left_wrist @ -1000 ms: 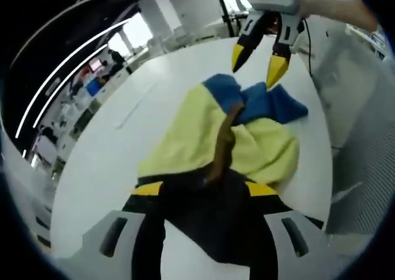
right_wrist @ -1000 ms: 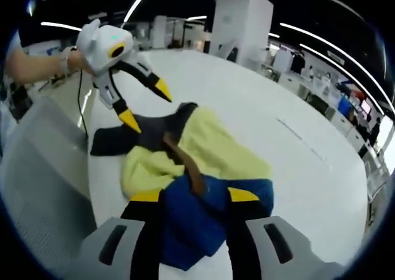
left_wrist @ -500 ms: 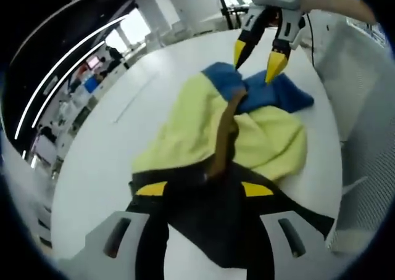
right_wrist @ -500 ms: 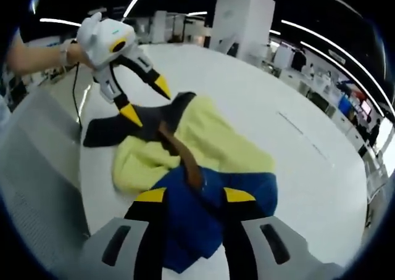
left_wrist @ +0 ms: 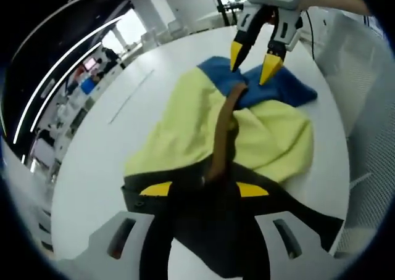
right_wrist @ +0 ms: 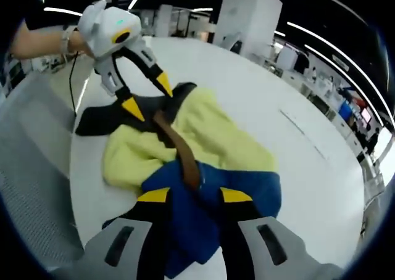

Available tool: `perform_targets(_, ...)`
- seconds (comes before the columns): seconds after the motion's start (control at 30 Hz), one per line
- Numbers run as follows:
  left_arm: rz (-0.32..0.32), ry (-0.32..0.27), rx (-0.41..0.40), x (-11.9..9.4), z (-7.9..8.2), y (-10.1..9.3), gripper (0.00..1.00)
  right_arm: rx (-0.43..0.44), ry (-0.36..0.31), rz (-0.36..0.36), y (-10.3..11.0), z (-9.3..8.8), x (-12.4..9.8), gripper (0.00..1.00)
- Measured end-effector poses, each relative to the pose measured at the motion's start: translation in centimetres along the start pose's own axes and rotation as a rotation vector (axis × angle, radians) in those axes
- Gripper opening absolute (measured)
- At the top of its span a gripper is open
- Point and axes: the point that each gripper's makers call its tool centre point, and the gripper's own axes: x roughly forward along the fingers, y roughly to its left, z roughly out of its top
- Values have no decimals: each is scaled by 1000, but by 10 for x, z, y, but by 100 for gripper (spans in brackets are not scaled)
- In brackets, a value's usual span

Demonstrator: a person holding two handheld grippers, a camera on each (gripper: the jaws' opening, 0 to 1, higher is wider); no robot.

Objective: Fold the garment on the visible template until the final outline fits inside the template.

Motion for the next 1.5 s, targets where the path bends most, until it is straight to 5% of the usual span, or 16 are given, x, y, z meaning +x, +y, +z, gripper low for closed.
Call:
perform_targets(0.37,-7,6,-13,10,0,2,30,-46,9,-23,-6,-6,8,26)
perform_targets(0.57,-12,5,-16,13,0,1,25,-207,35,-63,-11,-8,11,24)
perform_targets(1.5,73,14,116,18,-11,17,13,-292,48,-75,-19,-18,20,14)
